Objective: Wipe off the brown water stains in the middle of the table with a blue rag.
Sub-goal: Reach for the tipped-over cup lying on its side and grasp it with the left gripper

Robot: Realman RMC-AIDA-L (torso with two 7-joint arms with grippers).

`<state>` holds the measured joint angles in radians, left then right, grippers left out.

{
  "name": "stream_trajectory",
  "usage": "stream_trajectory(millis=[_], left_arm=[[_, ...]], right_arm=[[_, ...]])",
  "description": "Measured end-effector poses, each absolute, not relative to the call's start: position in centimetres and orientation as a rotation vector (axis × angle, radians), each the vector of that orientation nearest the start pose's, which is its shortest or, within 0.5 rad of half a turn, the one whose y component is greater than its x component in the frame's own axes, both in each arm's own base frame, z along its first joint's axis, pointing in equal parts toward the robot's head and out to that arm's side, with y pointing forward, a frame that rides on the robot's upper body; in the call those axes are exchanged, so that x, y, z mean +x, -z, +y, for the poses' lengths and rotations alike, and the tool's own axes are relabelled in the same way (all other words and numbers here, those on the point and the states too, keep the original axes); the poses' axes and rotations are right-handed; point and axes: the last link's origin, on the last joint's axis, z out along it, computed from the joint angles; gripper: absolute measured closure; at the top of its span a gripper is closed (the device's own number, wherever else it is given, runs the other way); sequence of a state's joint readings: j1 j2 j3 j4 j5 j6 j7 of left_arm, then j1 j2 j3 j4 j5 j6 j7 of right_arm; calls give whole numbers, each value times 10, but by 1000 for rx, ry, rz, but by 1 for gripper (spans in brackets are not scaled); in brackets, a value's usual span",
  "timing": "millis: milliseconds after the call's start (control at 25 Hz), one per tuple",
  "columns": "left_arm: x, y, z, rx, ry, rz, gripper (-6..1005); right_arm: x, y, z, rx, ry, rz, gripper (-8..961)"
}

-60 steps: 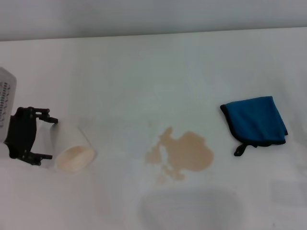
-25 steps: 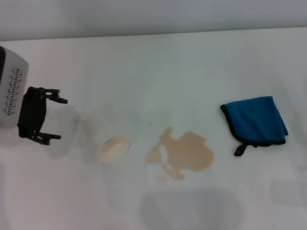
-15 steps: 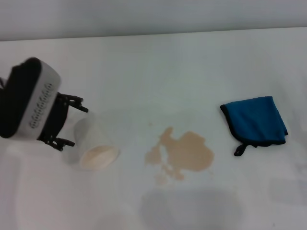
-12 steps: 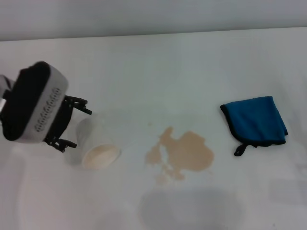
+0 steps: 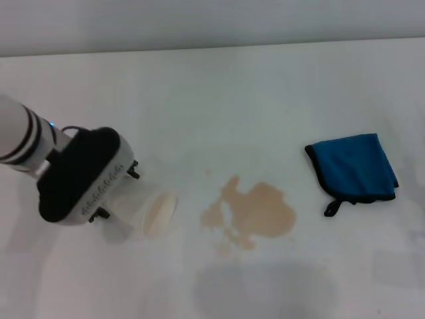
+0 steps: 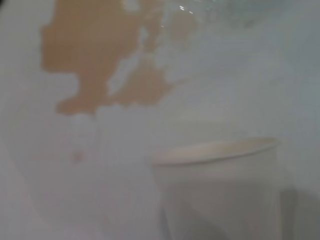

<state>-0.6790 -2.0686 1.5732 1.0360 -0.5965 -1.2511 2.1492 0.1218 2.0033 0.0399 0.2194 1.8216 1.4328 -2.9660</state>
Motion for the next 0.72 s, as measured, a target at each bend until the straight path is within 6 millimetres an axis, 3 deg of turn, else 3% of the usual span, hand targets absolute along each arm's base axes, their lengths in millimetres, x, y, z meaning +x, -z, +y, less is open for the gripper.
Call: stream_trajectory(millis=[320,720], left_arm=[[-196,66,371,-2723,-816,1413,124],[-186,70,370,-2741,-738,1322,123]], right_arm=[[418,-26,191,-1263,-586,717,127],[420,-26,192,-1266,-576,719,127]])
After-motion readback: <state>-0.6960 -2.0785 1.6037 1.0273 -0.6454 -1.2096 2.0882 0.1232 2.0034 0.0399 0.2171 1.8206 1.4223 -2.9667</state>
